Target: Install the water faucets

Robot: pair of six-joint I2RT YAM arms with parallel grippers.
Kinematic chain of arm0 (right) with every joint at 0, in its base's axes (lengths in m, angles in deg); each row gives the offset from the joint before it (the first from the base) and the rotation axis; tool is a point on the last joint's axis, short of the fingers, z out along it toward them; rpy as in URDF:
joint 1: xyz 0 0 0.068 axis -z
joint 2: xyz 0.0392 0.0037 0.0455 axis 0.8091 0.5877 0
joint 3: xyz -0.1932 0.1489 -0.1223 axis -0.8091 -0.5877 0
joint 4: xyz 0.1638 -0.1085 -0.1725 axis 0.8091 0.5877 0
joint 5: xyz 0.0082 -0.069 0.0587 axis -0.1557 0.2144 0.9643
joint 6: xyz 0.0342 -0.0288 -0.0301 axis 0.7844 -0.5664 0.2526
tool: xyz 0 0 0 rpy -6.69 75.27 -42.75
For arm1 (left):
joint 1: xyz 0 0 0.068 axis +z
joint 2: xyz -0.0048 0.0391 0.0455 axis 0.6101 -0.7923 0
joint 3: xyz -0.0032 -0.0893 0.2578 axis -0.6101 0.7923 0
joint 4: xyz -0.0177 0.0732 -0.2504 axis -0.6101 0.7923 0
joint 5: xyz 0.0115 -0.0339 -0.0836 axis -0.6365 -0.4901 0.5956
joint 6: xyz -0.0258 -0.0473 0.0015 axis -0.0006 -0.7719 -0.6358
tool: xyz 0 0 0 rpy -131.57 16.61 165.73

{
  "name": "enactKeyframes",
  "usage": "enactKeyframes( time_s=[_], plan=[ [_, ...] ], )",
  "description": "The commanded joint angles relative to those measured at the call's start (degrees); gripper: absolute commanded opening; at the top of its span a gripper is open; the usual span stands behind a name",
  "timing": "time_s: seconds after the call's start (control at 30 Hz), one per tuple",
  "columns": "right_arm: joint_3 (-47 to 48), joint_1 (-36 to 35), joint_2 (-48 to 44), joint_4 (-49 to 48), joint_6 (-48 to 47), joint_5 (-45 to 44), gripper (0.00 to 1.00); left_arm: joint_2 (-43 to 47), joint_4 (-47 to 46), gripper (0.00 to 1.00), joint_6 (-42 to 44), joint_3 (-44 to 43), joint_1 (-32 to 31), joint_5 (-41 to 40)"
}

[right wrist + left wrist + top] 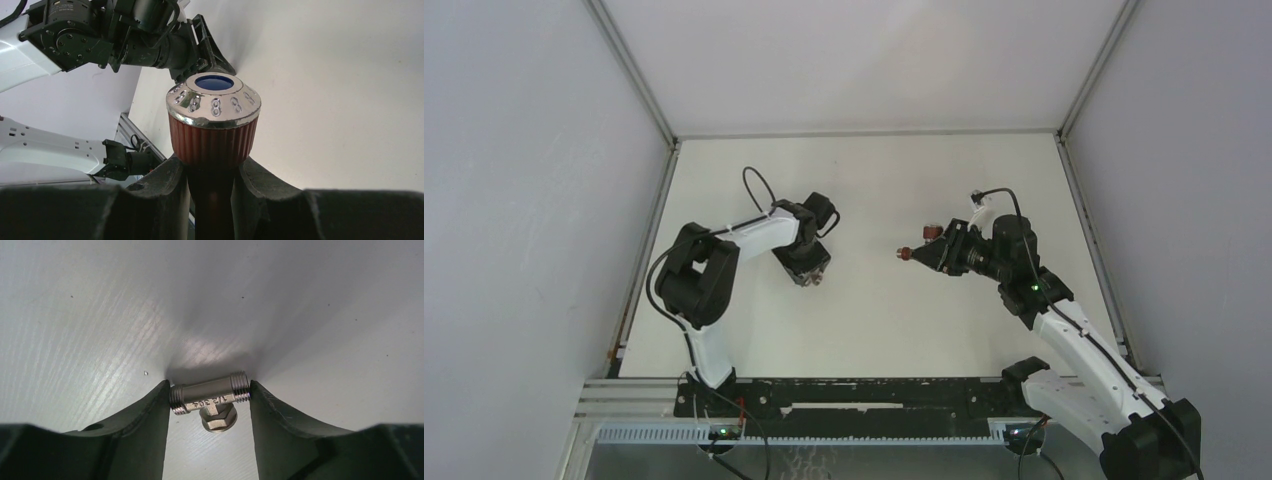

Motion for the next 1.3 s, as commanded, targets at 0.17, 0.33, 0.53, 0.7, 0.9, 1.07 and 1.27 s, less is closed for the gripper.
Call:
enactKeyframes(
  time_s=[0.17, 0.33, 0.53, 0.7, 0.9, 1.07, 1.27],
  plan=[
    [3.15, -0.35, -0.12, -2.22, -0.67, 0.55, 0.0, 8.33, -5.8, 0.3, 10.74, -0.69, -0.78, -11.74],
    [3.17, -0.39, 0.48, -2.65, -0.66, 0.84, 0.0, 14.37, -16.2, 0.21, 19.72, 4.07, -1.99, -20.67],
    [3.17, -0.32, 0.9, -3.08, -0.41, 1.3, 0.0, 13.76, -24.55, 0.1, 26.52, 3.9, -8.23, -41.22],
    [3.17, 0.05, -0.1, -1.74, -0.85, 0.91, 0.0, 10.49, -34.6, 0.03, 34.21, 4.67, -11.48, -45.21],
    [3.16, 3.92, -3.7, 1.31, -1.5, 0.88, 0.0, 8.3, -44.74, 0.09, 38.32, 7.05, -15.62, -49.56],
    [3.13, 10.19, -8.51, 4.84, -2.57, 1.96, 0.0, 4.23, -30.92, 0.11, 28.08, 1.42, -15.71, -51.48],
    [3.17, 16.8, -11.74, 8.17, -3.42, 4.75, 0.0, -5.83, 12.82, 0.09, -12.62, -14.03, -15.83, -58.46]
  ],
)
